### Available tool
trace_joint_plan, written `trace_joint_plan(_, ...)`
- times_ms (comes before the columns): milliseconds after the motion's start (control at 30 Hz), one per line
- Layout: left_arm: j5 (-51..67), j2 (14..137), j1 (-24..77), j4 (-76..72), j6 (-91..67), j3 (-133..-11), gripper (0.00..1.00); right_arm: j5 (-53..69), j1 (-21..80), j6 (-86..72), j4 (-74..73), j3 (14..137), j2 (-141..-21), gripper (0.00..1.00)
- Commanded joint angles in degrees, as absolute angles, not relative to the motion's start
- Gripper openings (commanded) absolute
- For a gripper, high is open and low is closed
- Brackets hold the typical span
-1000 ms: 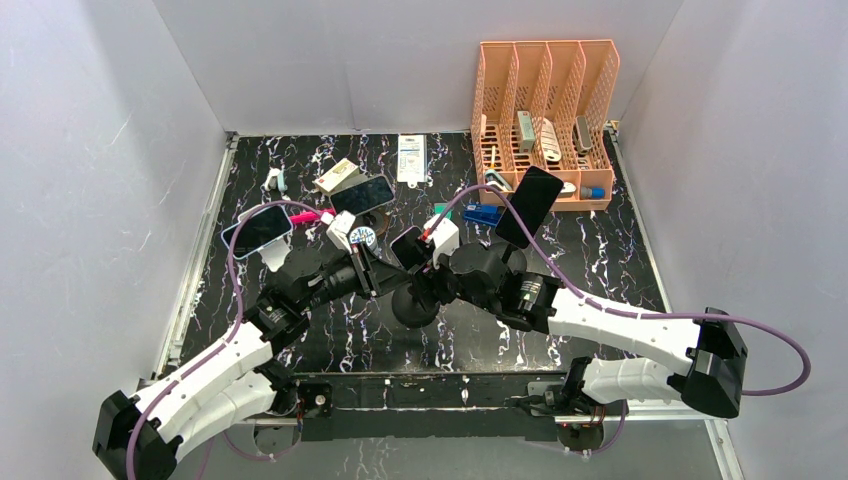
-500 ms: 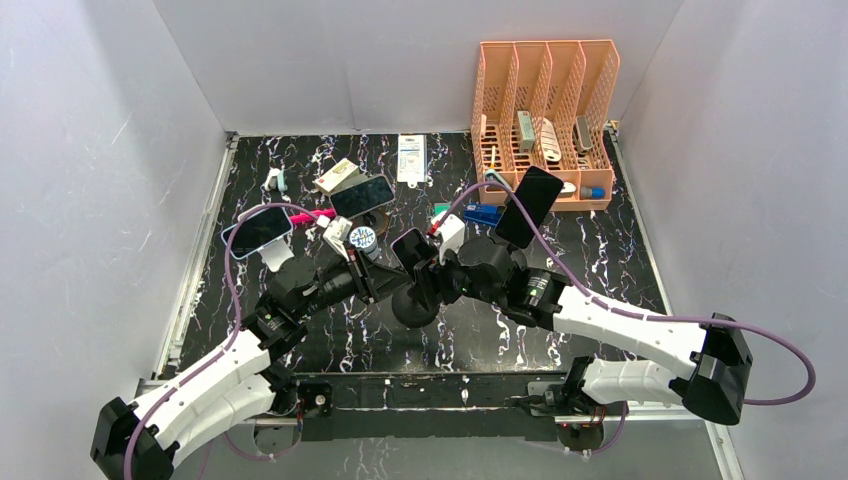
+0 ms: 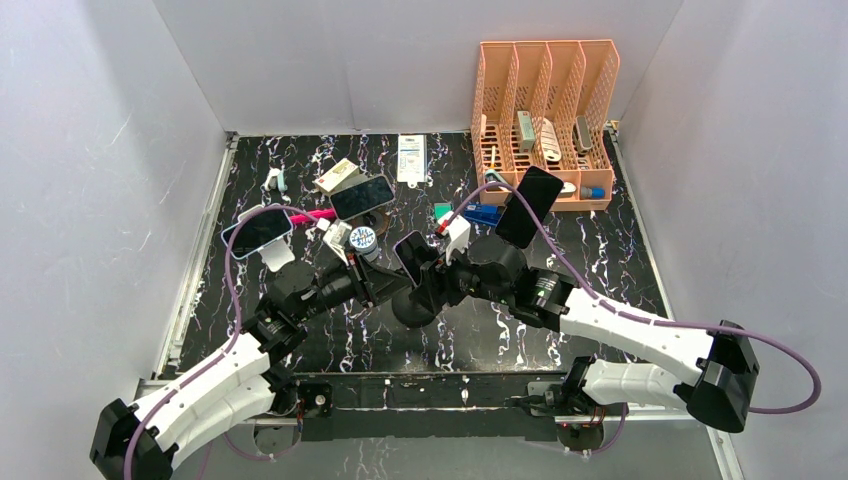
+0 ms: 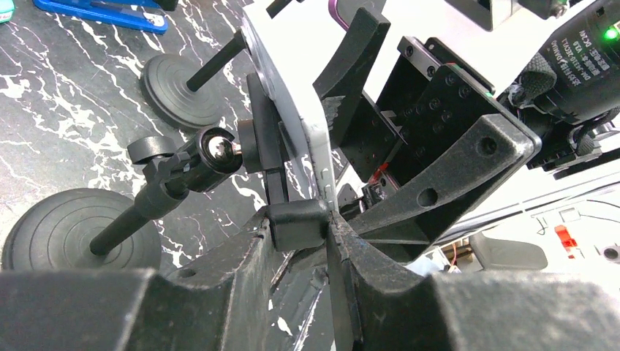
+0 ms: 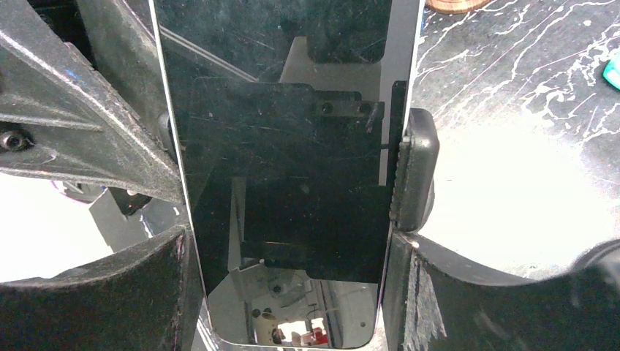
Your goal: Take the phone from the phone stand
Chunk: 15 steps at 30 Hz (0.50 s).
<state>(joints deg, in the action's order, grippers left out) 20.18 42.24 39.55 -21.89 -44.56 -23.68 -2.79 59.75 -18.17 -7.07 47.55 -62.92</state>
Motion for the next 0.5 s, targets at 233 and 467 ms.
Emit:
trace_joint_plan(233,20.1,44.7,38.8,-17.8,-40.8,-23.2,0.00,1.1,55.6,-20.7,-10.4,47.2,-58.0,0.01)
trace_joint_plan(467,19.8,47.8,38.8,-16.5,-39.9,-25.9,0.00,9.7,55.6,-20.8,-9.4,49.5,-57.5,0.01)
